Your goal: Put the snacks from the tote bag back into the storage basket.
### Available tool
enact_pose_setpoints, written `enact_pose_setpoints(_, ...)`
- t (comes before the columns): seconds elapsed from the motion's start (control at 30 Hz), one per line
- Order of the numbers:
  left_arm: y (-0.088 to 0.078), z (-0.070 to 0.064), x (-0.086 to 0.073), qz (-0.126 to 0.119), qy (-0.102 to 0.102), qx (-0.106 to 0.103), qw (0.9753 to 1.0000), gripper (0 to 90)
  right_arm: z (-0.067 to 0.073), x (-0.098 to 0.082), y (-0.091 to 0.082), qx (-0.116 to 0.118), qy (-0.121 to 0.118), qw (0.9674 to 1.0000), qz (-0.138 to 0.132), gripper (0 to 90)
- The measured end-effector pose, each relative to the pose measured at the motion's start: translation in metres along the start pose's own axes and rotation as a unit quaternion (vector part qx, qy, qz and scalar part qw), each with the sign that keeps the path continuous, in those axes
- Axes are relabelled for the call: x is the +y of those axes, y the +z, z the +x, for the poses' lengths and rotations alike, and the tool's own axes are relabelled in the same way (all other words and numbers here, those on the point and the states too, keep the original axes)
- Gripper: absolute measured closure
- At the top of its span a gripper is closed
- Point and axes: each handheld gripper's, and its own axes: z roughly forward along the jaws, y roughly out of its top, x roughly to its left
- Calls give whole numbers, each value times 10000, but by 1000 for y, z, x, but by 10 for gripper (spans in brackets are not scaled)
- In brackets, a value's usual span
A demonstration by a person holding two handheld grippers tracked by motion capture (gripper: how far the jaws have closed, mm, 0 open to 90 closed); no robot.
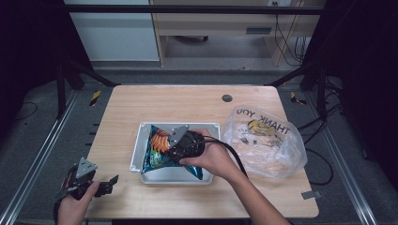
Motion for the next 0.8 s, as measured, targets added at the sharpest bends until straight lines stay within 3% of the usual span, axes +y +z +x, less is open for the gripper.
enact_pose_setpoints(0.8,0,0,0,22,30,-13,10000,34,-10,-12,20,63,-21,9989,466,414)
